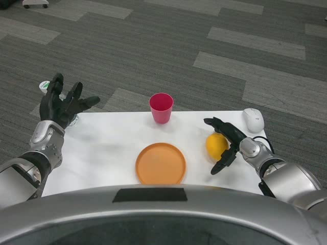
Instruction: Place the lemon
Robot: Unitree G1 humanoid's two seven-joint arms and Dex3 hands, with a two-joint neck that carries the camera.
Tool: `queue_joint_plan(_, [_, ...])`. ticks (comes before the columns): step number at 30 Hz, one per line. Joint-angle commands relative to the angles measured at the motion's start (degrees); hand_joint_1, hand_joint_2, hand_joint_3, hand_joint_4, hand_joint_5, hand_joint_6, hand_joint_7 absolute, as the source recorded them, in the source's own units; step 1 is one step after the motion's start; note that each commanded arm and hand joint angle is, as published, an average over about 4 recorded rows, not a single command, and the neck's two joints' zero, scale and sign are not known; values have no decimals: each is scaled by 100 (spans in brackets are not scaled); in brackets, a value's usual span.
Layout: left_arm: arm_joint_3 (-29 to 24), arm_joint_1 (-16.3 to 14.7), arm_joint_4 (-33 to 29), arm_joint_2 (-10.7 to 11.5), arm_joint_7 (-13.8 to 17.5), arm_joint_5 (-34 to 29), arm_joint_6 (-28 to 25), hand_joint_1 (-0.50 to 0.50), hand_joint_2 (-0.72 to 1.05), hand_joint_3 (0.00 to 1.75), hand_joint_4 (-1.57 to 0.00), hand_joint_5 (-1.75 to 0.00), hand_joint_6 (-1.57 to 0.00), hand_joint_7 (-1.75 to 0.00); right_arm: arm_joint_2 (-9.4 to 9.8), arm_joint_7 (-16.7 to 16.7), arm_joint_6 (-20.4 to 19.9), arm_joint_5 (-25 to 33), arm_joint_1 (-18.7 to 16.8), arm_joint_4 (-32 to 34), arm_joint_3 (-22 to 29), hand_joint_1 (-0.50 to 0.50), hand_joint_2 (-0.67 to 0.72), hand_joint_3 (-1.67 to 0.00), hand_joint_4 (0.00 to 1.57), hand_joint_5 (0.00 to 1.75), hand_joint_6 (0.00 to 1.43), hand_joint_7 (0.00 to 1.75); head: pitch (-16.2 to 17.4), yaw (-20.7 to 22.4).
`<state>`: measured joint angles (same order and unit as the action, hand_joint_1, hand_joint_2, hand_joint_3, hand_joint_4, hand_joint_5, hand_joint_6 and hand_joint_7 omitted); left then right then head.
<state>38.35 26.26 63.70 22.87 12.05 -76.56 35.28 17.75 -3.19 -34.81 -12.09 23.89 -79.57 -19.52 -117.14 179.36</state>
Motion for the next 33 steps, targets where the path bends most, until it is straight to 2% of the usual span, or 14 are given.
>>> queue_joint_plan(1, [-2, 37, 37, -19, -18, 10, 27, 50, 105, 9, -7, 0, 0, 0, 27, -23, 111, -30, -16, -85, 93, -21, 15, -8, 0, 58, 0, 10, 0, 0])
queue_joint_plan(5, [-2, 37, 37, -19, -18, 10, 23, 50, 105, 9, -7, 0, 0, 0, 18, 64, 58, -30, -126, -24, 309, -21, 14, -8, 0, 58, 0, 7, 0, 0])
queue_joint_plan(11, [-2, 41, 29, -15, -18, 10, 23, 50, 105, 9, -7, 0, 0, 0, 1, 262, -254, -30, -416, 358, 1021, -21, 9, -8, 0, 58, 0, 7, -19, 7])
queue_joint_plan(16, [-2, 46, 29, -10, -18, 10, 23, 50, 105, 9, -7, 0, 0, 0, -45, 267, -722, -28, -559, 583, 1779, -21, 4, -8, 0, 58, 0, 7, -26, 7])
queue_joint_plan(21, [-2, 46, 29, -6, -18, 10, 23, 50, 105, 9, -7, 0, 0, 0, -122, 297, -1063, 98, -693, 829, 2611, -21, 3, -16, 0, 53, 0, 7, -33, 16])
queue_joint_plan(24, [-2, 46, 29, -2, -18, 10, 23, 50, 105, 9, -7, 0, 0, 0, -131, 343, -1296, 587, -767, 980, 2677, -19, 3, -10, 0, 48, 0, 7, -39, 24])
queue_joint_plan(27, [-2, 46, 29, 3, -14, 10, 23, 50, 105, 9, -7, 0, 0, 0, -131, 363, -1511, 1240, -855, 1202, 2607, -17, 8, -14, 0, 44, 0, 5, -47, 32])
queue_joint_plan(30, [-9, 46, 29, 7, -9, 10, 29, 50, 105, 9, -7, 0, 0, 0, -135, 387, -1663, 1888, -961, 1486, 2530, -16, 9, -16, 0, 29, 0, 7, -42, 21])
queue_joint_plan(33, [-13, 46, 29, 7, -9, 10, 29, 50, 105, 9, -7, 0, 0, 0, -133, 416, -1715, 2264, -1046, 1725, 2526, -8, 12, -14, 0, 19, 0, 7, -46, 15])
